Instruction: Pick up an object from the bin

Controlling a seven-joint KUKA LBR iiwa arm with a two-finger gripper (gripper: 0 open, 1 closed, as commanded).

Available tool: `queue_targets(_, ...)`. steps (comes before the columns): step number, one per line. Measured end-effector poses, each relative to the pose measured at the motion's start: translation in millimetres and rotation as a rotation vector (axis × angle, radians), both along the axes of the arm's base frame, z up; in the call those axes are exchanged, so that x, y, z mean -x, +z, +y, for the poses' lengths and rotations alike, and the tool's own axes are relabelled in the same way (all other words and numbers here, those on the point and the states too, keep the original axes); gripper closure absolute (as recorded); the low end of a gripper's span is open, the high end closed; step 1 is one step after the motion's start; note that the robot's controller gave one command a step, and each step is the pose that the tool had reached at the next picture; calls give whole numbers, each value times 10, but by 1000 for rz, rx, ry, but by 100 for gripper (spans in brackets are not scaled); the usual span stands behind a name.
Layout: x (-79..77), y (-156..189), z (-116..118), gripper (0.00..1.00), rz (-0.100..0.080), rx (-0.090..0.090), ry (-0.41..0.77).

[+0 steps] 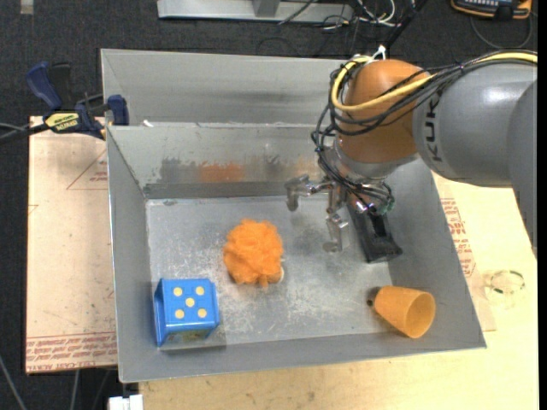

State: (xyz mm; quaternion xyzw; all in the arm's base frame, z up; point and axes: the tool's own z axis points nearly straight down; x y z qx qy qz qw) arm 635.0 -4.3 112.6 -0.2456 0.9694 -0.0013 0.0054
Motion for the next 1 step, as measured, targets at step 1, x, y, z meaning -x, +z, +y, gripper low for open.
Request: queue_targets(1, 15, 206, 154, 0, 16, -2, 81)
